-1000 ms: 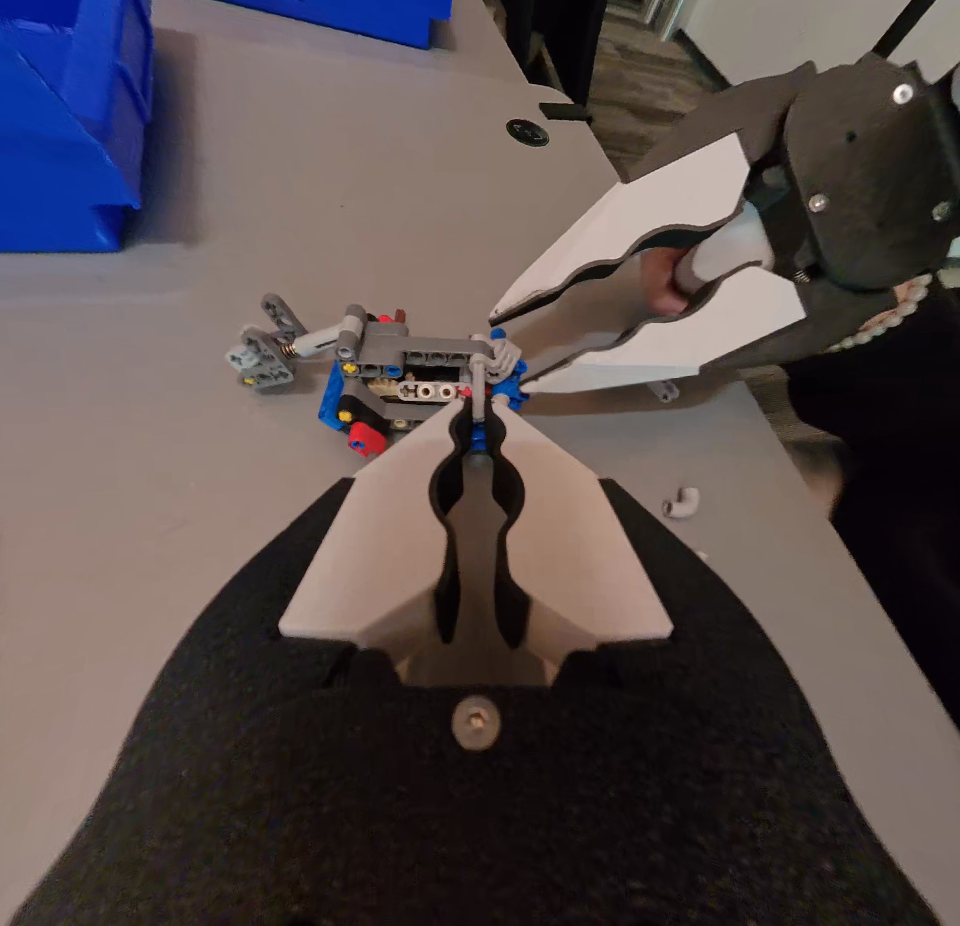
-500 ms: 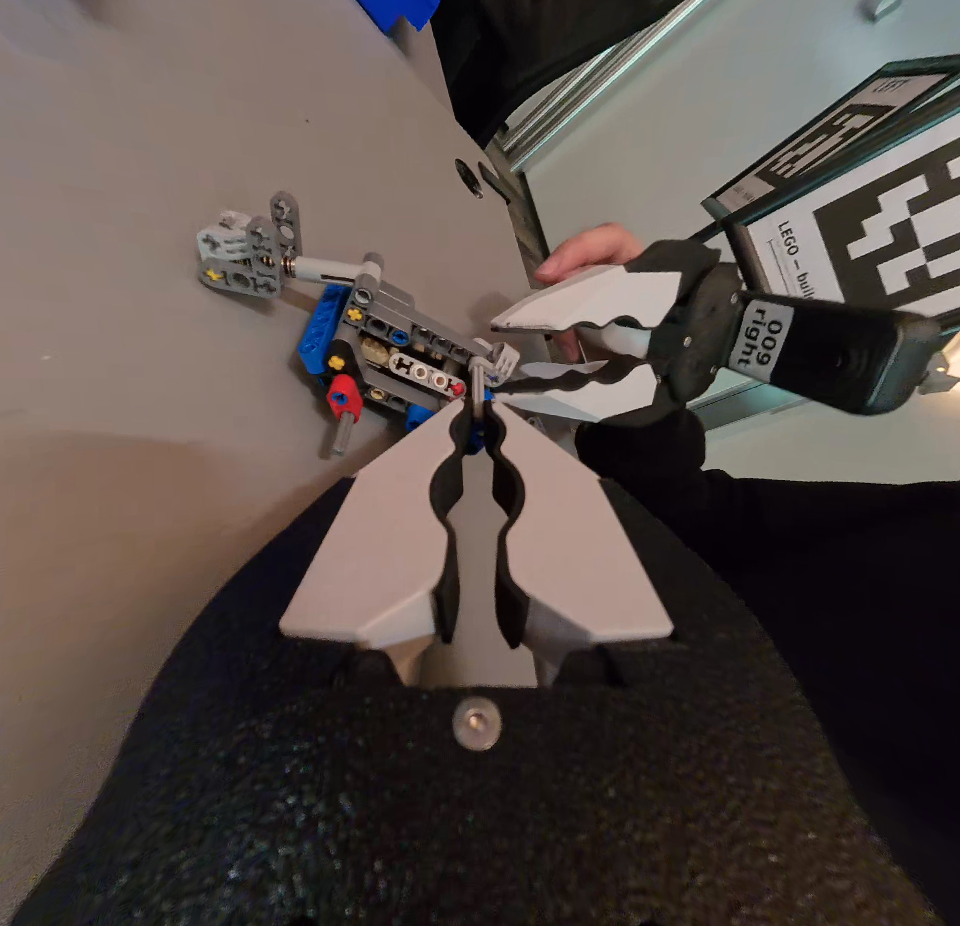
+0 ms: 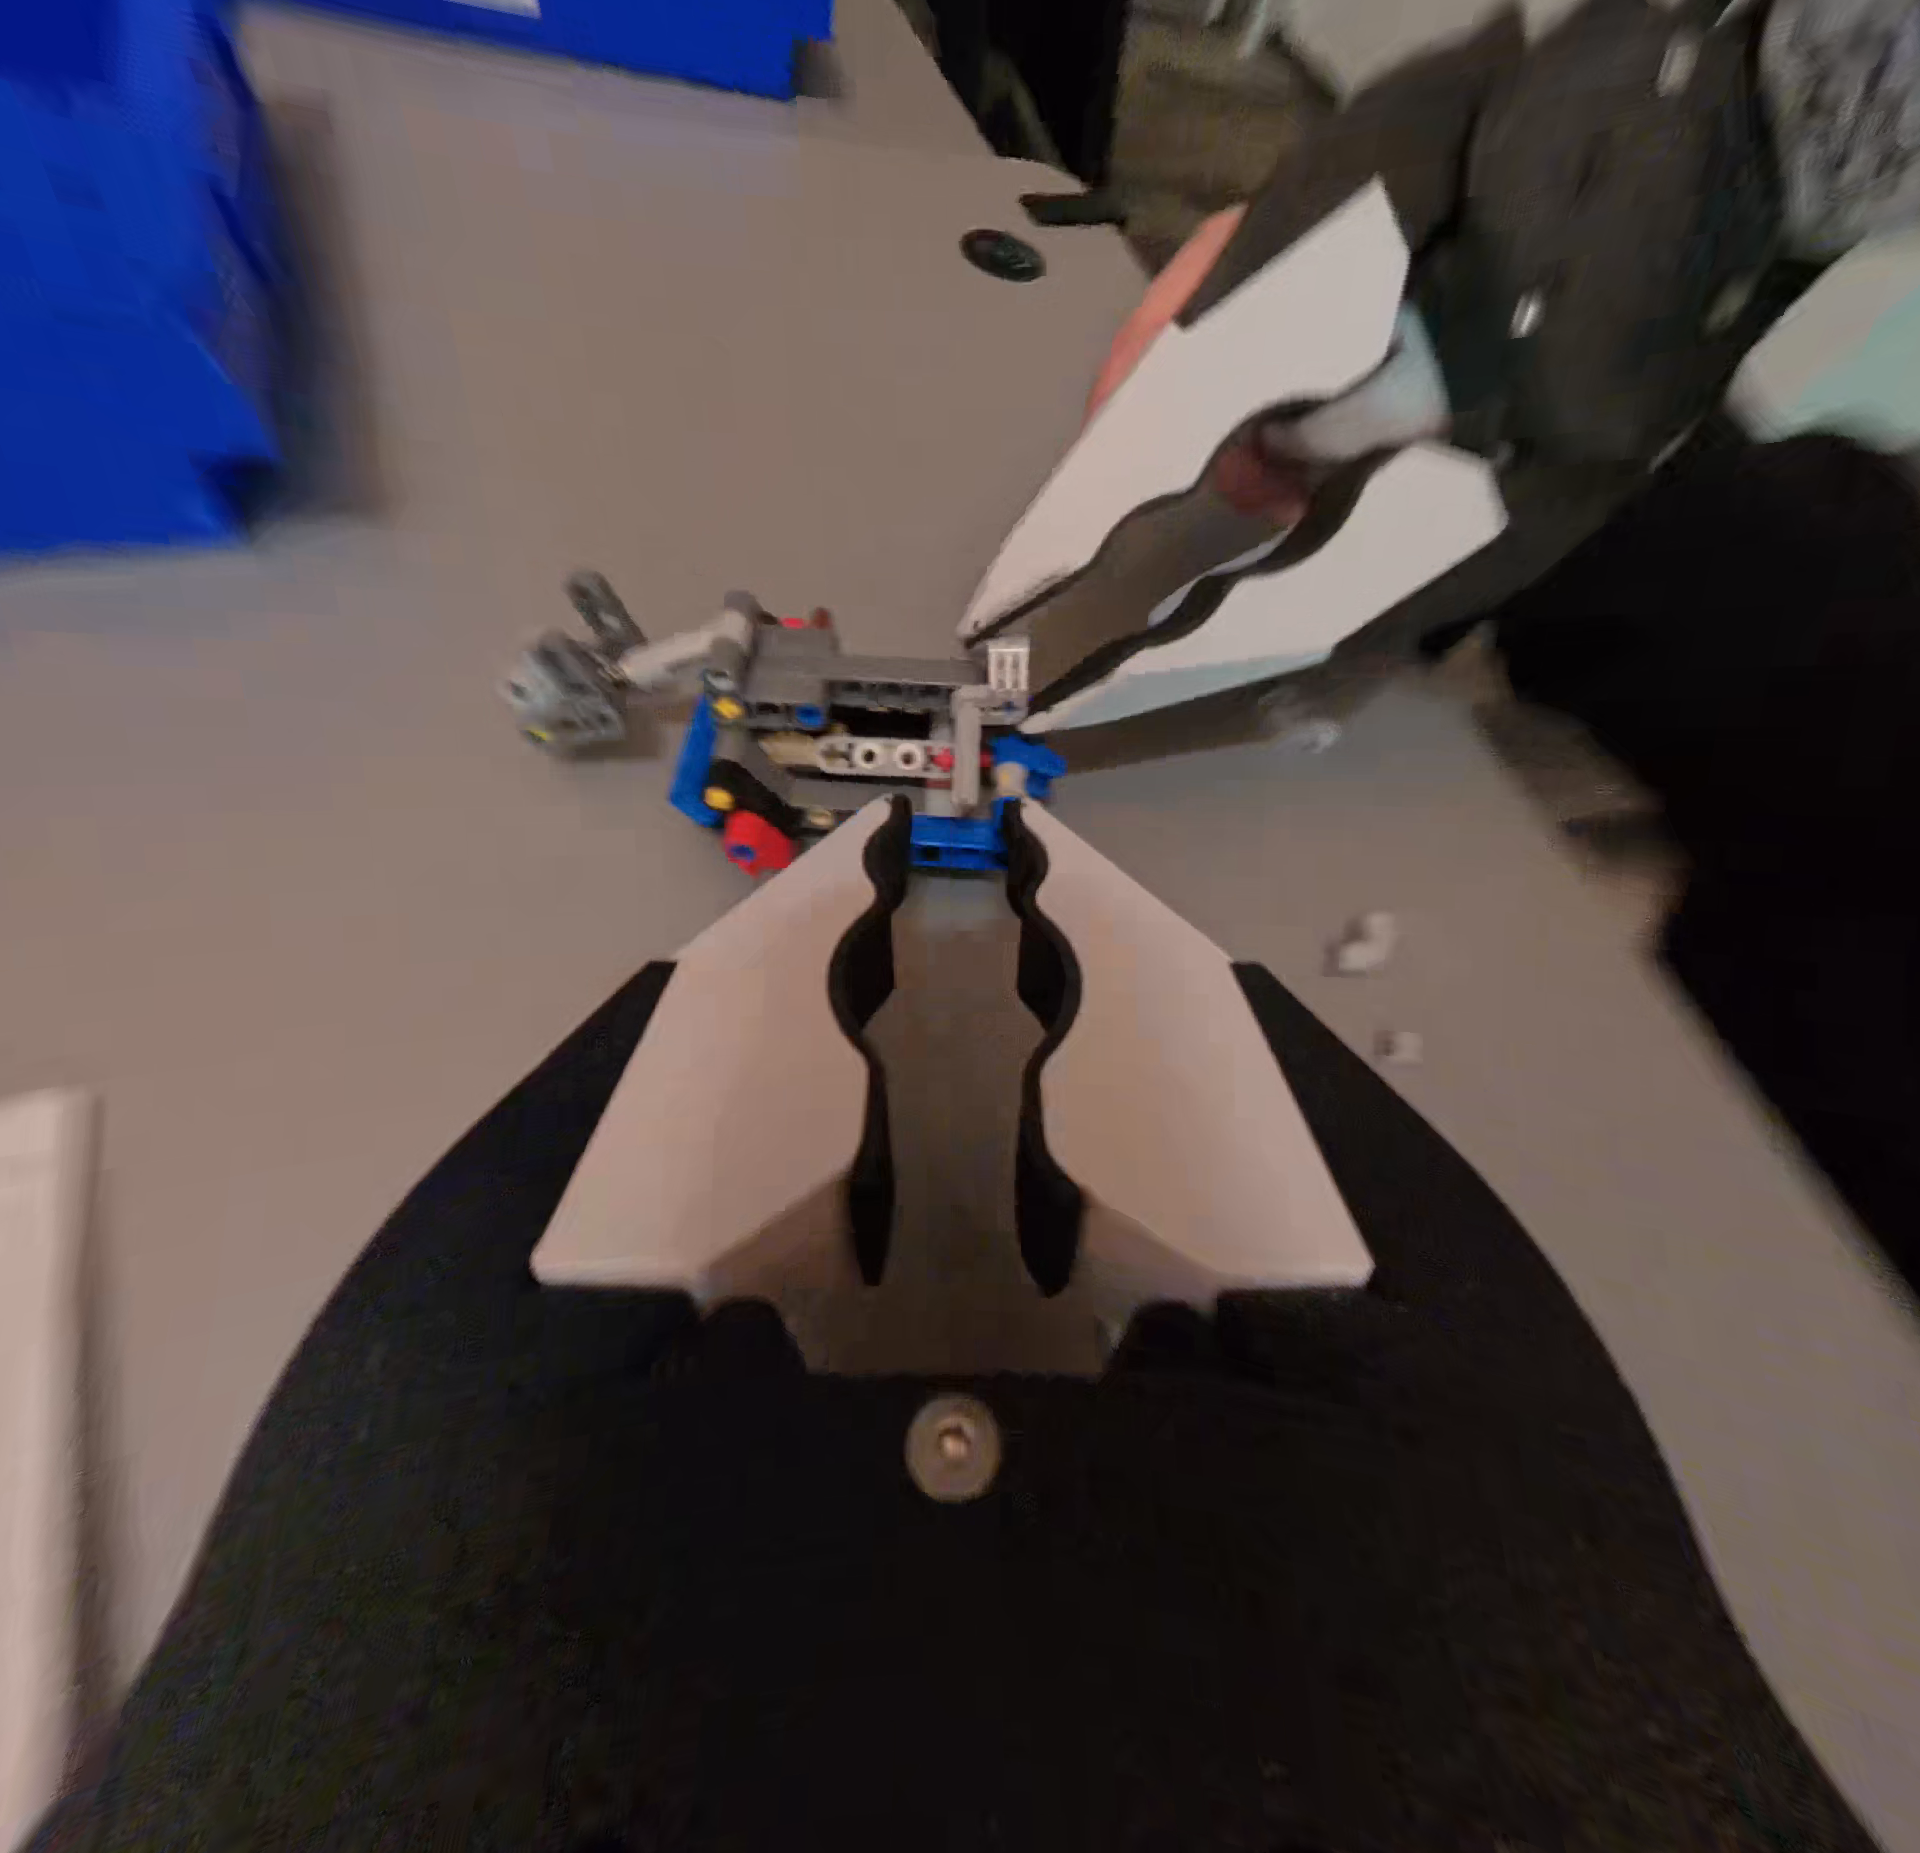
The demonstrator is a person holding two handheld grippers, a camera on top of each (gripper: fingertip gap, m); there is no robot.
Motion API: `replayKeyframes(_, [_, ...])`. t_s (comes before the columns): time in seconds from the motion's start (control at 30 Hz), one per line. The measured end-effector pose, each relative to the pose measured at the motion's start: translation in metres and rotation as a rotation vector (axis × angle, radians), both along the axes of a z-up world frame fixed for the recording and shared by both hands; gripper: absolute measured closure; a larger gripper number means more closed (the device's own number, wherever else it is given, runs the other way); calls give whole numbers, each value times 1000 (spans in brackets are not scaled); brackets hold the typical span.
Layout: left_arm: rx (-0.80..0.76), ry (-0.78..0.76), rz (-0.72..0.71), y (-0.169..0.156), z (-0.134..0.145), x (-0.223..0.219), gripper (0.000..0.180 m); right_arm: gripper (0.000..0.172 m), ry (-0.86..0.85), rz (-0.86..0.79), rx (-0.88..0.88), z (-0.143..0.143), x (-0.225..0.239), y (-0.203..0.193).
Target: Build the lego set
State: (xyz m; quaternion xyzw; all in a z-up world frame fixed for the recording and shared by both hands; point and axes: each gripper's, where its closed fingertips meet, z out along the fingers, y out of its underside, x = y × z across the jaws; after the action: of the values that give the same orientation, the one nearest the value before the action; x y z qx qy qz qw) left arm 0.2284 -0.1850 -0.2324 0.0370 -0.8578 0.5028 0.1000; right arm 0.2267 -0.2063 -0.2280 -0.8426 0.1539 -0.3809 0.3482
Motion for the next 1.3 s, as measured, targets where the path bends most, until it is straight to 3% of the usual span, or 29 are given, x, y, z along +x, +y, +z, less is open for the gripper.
replayKeyframes(0.1, [-28, -337, -13, -2, 6, 4, 166, 159, 60, 4, 45, 1, 0, 1])
replayKeyframes(0.17, [-39, -397, -33, -6, 6, -2, 166, 159, 82, 5, 57, 1, 0, 1])
replayKeyframes(0.87, [42, -416, 25, -9, -10, 4, 179, 159, 42, -30, 82, -2, -2, 3])
replayKeyframes(1.17, [60, -449, 19, -10, -13, 3, 180, 142, 168, -333, 380, 7, -2, -10])
replayKeyframes(1.3, [61, -463, 20, -11, -13, 2, 180, 148, 214, -399, 436, 1, 0, -10])
